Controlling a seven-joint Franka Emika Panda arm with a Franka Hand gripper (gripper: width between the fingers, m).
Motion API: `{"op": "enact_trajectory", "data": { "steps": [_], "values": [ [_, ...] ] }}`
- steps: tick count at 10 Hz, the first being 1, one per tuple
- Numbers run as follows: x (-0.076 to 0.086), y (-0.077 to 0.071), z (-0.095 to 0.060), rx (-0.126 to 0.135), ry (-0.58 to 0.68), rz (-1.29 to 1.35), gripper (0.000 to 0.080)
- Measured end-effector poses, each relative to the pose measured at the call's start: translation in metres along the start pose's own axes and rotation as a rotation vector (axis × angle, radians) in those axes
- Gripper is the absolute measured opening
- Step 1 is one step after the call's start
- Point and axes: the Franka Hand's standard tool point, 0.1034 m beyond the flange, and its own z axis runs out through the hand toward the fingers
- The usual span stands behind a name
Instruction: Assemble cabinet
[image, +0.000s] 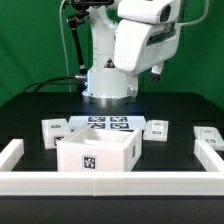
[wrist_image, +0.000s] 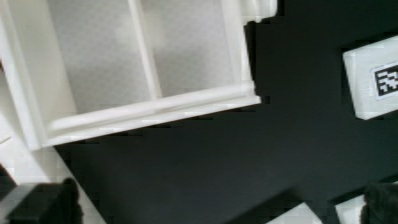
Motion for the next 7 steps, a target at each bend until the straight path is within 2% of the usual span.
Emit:
{"op": "enact_trajectory", "data": {
  "steps": [1,7],
  "values": [
    [-0.0006,0.0009,-0.0004,-0.008,-0.01,-0.013,0.0798],
    [-0.0005,0.0007,0.001,-0.006,-0.011,-0.013,0.0798]
  ]
}}
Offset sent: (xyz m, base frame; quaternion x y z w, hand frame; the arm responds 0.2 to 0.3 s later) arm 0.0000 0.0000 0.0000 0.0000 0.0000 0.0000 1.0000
